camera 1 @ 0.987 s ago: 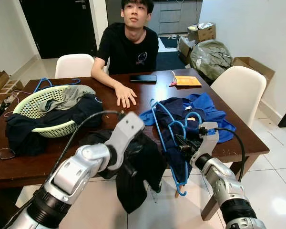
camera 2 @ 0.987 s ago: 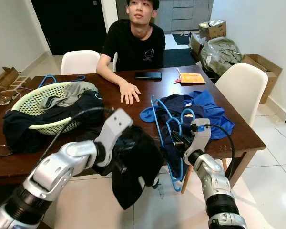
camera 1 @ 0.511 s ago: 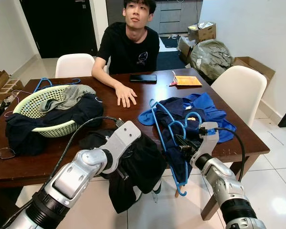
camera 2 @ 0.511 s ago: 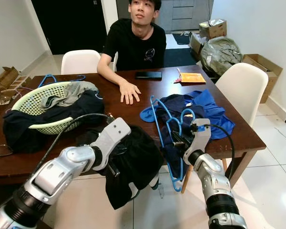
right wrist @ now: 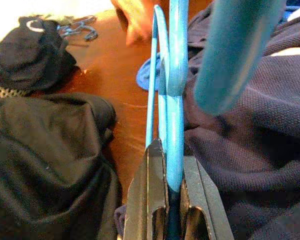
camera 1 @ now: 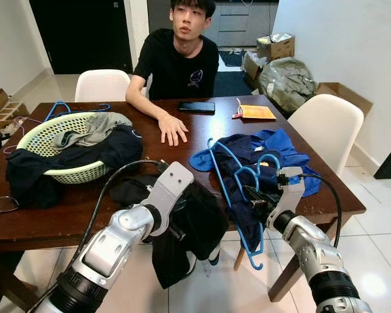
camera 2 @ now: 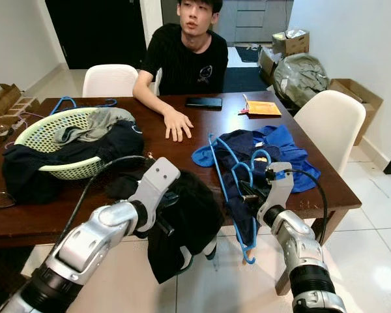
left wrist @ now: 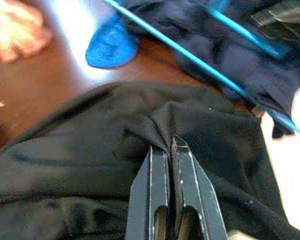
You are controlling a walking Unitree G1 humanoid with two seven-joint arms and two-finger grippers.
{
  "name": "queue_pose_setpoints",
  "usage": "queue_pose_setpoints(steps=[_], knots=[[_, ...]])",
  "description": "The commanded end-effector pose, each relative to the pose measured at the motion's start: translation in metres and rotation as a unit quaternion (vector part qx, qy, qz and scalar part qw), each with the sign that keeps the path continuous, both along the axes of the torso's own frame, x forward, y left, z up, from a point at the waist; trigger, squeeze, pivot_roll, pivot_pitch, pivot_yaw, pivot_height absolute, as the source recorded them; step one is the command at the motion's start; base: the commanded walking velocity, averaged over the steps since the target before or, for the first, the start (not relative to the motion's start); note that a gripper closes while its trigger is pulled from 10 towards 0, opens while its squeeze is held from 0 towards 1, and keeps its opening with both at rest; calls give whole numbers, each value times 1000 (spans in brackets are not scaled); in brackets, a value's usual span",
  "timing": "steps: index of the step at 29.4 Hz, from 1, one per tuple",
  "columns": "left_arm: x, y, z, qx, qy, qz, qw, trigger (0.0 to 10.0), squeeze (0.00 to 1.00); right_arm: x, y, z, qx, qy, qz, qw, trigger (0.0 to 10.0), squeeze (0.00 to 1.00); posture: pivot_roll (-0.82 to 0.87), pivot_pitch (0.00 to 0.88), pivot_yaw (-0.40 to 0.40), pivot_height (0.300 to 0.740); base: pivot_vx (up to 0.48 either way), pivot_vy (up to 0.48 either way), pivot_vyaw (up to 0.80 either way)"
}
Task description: Hang hanger
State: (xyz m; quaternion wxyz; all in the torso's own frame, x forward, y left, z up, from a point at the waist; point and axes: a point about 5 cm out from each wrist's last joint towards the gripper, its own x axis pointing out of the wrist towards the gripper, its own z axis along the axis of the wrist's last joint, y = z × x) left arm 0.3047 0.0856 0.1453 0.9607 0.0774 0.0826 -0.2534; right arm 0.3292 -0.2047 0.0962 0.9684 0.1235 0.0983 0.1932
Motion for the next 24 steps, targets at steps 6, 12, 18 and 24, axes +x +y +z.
queue_pose_setpoints(steps=[6,12,18,24], knots=[[-4,12,-4,-157,-33,135,978,10000,0,-8,-30,7,-19,9,-13,1000,10000,0,-81,52,-134,740,0,0,0],[-10,13,4,-184,-63,185,963,10000,0,-11,-42,13,-21,12,-16,1000,10000,0,-99,81,-152,740,0,0,0],[-14,11,9,-177,-88,213,957,10000,0,-12,-49,17,-16,15,-20,1000,10000,0,-96,102,-167,740,0,0,0],[-15,17,8,-179,-116,256,943,10000,0,-13,-56,22,10,15,-34,999,10000,0,-87,106,-154,740,0,0,0]])
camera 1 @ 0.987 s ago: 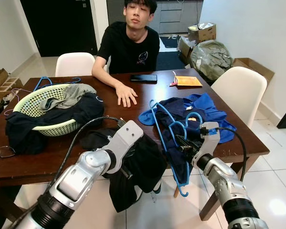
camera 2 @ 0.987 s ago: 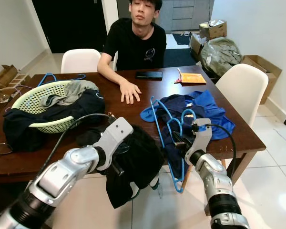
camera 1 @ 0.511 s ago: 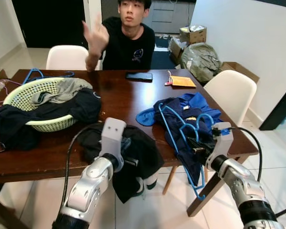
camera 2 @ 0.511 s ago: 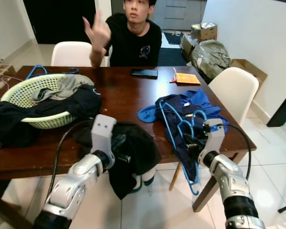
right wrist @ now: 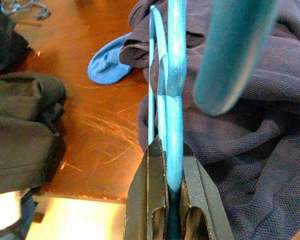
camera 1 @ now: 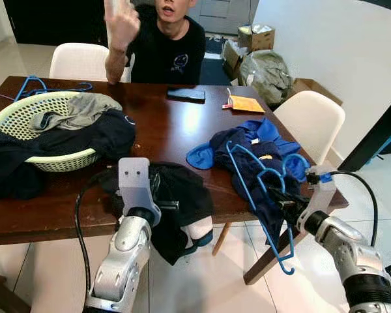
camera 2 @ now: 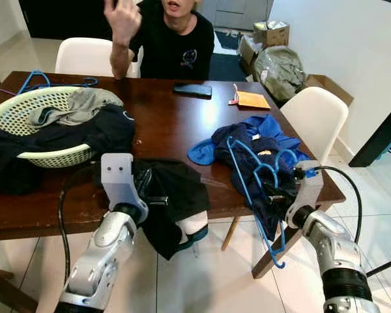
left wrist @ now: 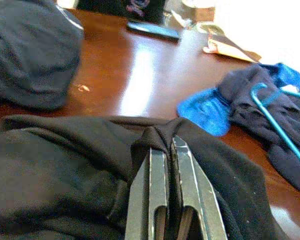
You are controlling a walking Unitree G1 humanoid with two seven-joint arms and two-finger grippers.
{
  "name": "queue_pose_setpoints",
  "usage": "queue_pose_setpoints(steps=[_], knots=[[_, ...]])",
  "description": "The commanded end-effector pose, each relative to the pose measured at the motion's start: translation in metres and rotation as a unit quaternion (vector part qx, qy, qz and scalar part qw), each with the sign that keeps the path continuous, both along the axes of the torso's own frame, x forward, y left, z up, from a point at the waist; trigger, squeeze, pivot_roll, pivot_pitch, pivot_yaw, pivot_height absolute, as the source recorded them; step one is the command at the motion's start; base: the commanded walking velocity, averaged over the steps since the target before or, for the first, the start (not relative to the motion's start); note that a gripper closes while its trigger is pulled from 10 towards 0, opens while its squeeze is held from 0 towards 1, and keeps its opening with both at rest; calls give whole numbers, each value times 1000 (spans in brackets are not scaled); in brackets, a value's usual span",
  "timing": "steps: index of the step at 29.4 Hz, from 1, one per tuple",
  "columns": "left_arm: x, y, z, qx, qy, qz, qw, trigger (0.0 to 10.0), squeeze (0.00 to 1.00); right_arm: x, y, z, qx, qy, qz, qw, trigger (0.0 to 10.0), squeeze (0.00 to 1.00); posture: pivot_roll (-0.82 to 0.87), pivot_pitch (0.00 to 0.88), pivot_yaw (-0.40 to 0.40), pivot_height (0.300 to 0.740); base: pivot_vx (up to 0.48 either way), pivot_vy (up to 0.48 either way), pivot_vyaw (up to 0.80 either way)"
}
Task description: Hang hanger
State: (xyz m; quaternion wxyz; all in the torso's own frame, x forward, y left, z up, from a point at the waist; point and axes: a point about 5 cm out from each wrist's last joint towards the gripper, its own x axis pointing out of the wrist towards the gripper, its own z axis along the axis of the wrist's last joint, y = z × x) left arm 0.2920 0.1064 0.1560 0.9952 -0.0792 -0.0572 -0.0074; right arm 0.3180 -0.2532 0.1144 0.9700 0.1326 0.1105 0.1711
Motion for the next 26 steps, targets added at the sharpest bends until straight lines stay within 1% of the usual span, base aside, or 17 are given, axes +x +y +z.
queue_pose_setpoints(steps=[1,6,8,9,10,12,13,14,15,16,17,18,20,21,26], knots=[[-2,-3,-3,-12,-3,10,1000,10000,0,-2,-8,4,8,-2,-14,1000,10000,0,-87,106,-154,740,0,0,0],[-3,-3,-3,-14,-4,13,1000,10000,0,-3,-8,4,9,-1,-14,1000,10000,0,-87,106,-154,740,0,0,0],[-2,4,-3,-8,-6,27,1000,10000,0,-5,-3,8,52,-13,11,998,10000,0,-64,92,-131,740,0,0,0],[-1,8,-3,-5,-7,32,999,10000,0,-6,-2,11,88,-25,18,996,10000,0,-58,86,-124,740,0,0,0],[0,10,-4,-3,-6,35,999,10000,0,-6,-5,18,149,-47,13,988,10000,0,-53,82,-120,740,0,0,0],[0,10,-4,-3,-6,35,999,10000,0,-6,-5,18,149,-47,13,988,10000,0,-53,82,-120,740,0,0,0],[1,10,-4,-2,-7,36,999,10000,0,-6,-7,23,188,-62,8,980,10000,0,-52,81,-119,740,0,0,0],[2,11,-5,-3,-6,37,999,10000,0,-7,-19,28,253,-85,-21,963,10000,0,-46,75,-111,740,0,0,0],[2,11,-5,-3,-6,37,999,10000,0,-7,-19,28,253,-85,-21,963,10000,0,-46,75,-111,740,0,0,0],[3,13,-7,-7,-4,36,999,10000,0,-8,-30,30,306,-104,-51,945,10000,0,-43,71,-104,740,0,0,0],[3,13,-7,-7,-4,36,999,10000,0,-8,-30,30,306,-104,-51,945,10000,0,-43,71,-104,740,0,0,0],[4,14,-8,-10,-3,36,999,10000,0,-9,-37,31,339,-117,-72,931,10000,0,-42,68,-98,740,0,0,0],[4,14,-8,-10,-3,36,999,10000,0,-9,-37,31,339,-117,-72,931,10000,0,-42,68,-98,740,0,0,0],[6,15,-9,-11,0,35,999,10000,0,-10,-40,30,355,-125,-81,923,10000,0,-43,63,-89,740,0,0,0],[7,16,-10,-9,1,33,999,10000,0,-10,-39,30,356,-128,-81,922,10000,0,-41,59,-85,740,0,0,0]])
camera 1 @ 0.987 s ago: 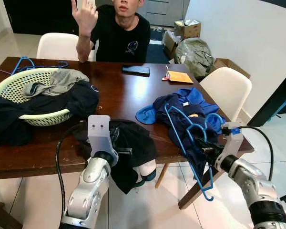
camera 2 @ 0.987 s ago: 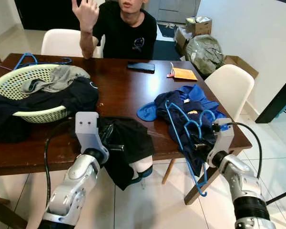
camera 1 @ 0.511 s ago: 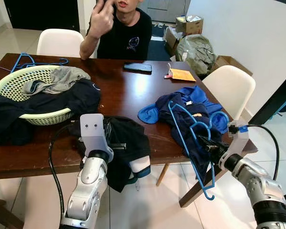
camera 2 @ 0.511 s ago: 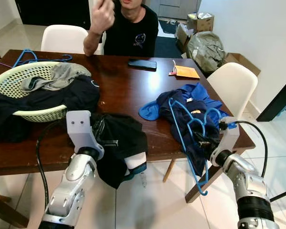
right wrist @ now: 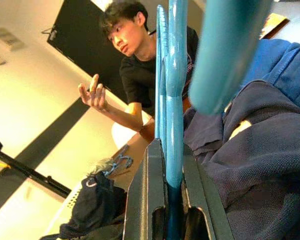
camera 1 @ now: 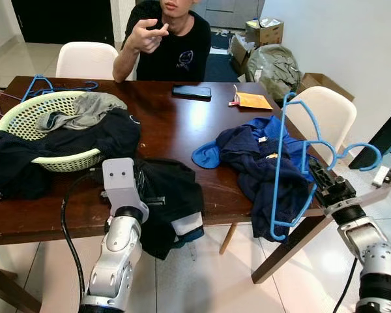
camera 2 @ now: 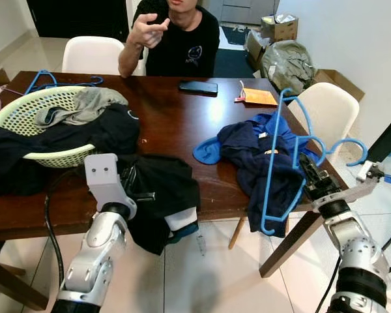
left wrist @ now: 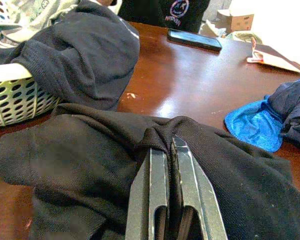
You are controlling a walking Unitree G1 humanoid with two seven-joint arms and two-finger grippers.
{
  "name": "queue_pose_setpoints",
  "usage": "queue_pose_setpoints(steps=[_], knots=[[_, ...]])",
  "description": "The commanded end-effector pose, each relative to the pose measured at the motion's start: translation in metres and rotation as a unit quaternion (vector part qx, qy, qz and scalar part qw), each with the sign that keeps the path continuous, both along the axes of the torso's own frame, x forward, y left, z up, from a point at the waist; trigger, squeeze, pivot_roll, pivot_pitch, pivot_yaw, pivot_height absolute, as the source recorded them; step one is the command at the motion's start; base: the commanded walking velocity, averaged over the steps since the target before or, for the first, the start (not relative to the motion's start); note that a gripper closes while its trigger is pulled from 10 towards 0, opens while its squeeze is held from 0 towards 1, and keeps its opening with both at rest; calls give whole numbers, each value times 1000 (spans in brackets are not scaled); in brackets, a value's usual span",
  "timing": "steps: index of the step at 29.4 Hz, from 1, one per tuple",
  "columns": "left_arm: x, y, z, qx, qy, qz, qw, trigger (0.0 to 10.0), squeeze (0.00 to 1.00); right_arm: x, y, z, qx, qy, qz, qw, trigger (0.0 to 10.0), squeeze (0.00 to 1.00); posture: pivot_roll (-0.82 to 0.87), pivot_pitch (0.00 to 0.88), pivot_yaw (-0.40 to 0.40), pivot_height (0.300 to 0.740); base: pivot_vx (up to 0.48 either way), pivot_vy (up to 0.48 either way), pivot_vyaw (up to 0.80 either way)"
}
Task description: Hang hanger
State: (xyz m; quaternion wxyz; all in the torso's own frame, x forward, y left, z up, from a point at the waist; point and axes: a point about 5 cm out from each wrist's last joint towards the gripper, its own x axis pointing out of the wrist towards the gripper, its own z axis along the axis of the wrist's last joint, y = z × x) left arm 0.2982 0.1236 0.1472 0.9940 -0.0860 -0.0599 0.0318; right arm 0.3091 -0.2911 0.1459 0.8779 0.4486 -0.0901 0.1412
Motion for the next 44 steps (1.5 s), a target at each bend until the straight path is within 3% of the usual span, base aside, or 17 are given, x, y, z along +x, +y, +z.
queue_pose_setpoints(steps=[1,8,14,18,22,30,35,38,41,43,44], knots=[[1,-1,-1,0,0,-5,1000,10000,0,-1,-1,-1,7,0,-5,1000,10000,0,-41,59,-85,740,0,0,0],[6,4,-5,5,4,-3,1000,10000,0,3,2,-2,25,-4,-29,999,10000,0,-23,53,-76,740,0,0,0],[7,9,-7,7,7,0,1000,10000,0,4,-8,-5,35,19,-85,996,10000,0,-16,58,-60,740,0,0,0],[7,9,-7,7,7,0,1000,10000,0,4,-8,-5,35,19,-85,996,10000,0,-16,58,-60,740,0,0,0],[9,14,-9,9,10,0,1000,10000,0,5,-14,-10,9,51,-139,989,10000,0,-16,55,-40,740,0,0,0],[11,16,-10,13,12,-3,1000,10000,0,6,-13,-14,-6,67,-162,985,10000,0,-9,49,-26,740,0,0,0],[15,22,-12,18,17,-8,1000,10000,0,13,0,-19,-73,94,-169,978,10000,0,-3,18,-14,740,0,0,0],[15,23,-11,20,16,-9,1000,10000,0,14,2,-19,-81,96,-167,978,10000,0,-3,18,-14,740,0,0,0],[20,27,-7,52,12,-12,999,10000,0,16,6,-20,-88,97,-164,978,10000,0,-3,0,-6,740,0,0,0],[32,43,12,94,-14,8,995,10000,0,17,9,-21,-92,95,-164,978,10000,0,-3,0,3,740,0,0,0],[32,43,12,94,-14,8,995,10000,0,17,9,-21,-92,95,-164,978,10000,0,-3,0,3,740,0,0,0]])
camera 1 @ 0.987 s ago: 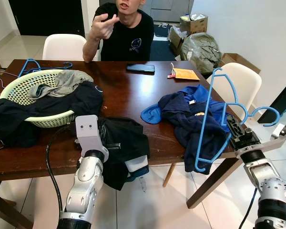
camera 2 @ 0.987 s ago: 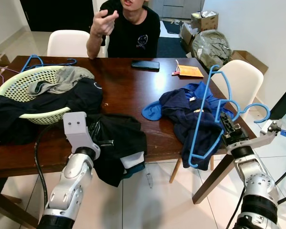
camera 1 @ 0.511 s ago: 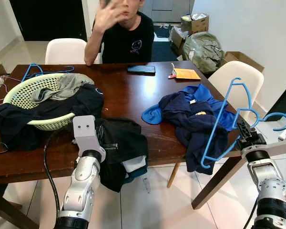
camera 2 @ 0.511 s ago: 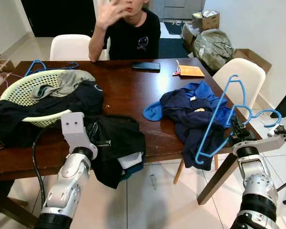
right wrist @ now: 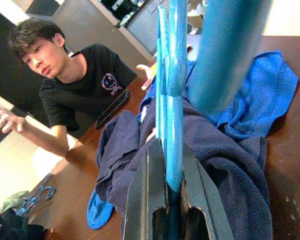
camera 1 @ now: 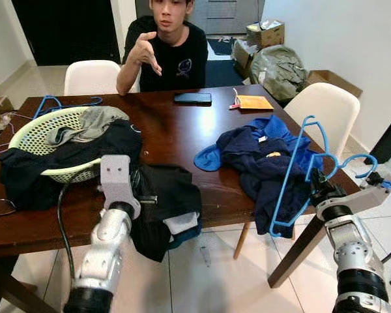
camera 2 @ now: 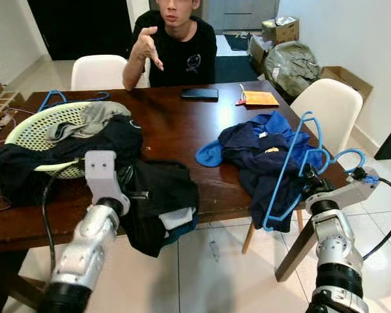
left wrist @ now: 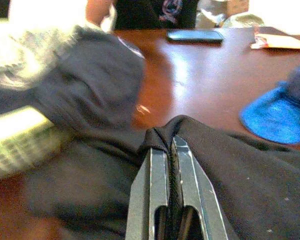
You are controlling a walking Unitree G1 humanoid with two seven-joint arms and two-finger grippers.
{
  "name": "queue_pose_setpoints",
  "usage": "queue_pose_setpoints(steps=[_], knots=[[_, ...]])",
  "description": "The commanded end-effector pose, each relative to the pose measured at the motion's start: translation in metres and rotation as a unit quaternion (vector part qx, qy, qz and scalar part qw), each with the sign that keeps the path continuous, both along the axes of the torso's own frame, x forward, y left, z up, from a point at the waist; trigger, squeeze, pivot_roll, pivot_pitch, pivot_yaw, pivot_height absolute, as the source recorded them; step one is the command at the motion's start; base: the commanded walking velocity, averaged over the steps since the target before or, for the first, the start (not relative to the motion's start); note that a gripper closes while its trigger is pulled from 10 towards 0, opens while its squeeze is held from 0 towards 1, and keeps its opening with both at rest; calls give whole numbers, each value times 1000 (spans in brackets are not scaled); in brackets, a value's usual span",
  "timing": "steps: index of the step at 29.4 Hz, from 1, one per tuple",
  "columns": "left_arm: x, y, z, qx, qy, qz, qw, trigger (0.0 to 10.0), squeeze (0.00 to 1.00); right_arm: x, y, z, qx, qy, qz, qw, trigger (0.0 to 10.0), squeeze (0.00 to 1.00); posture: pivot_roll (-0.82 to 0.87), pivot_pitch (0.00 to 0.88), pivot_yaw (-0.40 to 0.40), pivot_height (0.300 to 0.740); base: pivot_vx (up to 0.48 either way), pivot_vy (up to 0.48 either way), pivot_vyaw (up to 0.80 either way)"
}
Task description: Hang hanger
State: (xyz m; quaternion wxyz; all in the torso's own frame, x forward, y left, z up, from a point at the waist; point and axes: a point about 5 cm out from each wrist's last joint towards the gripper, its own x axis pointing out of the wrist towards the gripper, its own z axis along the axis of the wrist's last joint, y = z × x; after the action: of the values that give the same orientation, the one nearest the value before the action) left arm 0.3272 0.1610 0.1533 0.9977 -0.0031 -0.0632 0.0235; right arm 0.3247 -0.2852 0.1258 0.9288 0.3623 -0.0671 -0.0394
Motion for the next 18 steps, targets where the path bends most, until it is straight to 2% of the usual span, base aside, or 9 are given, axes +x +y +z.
queue_pose_setpoints(steps=[1,3,8,9,11,12,13,16,18], knots=[[3,5,6,11,-14,10,1000,10000,0,2,3,-1,-6,3,0,1000,10000,0,-3,0,3,740,0,0,0],[18,24,40,17,-59,28,998,10000,0,1,4,-2,-5,1,-5,1000,10000,0,-3,0,19,740,0,0,0],[25,28,64,7,-90,23,996,10000,0,1,5,-2,-4,-1,-8,1000,10000,0,-2,0,25,740,0,0,0],[28,16,74,-2,-103,-12,995,10000,0,1,7,-3,-5,-2,-9,1000,10000,0,-6,0,34,740,0,0,0],[27,-18,79,-24,-112,-100,988,10000,0,2,10,-3,-11,-4,-11,1000,10000,0,-11,0,36,740,0,0,0],[27,-18,79,-24,-112,-100,988,10000,0,2,10,-3,-11,-4,-11,1000,10000,0,-11,0,36,740,0,0,0],[25,-33,76,-26,-109,-135,985,10000,0,2,12,-2,-13,-4,-11,1000,10000,0,-13,0,36,740,0,0,0],[25,-33,76,-26,-109,-135,985,10000,0,2,12,-2,-13,-4,-11,1000,10000,0,-13,0,36,740,0,0,0],[20,-50,69,-52,-95,-174,979,10000,0,3,13,-2,-15,-4,-9,1000,10000,0,-8,0,27,740,0,0,0]])
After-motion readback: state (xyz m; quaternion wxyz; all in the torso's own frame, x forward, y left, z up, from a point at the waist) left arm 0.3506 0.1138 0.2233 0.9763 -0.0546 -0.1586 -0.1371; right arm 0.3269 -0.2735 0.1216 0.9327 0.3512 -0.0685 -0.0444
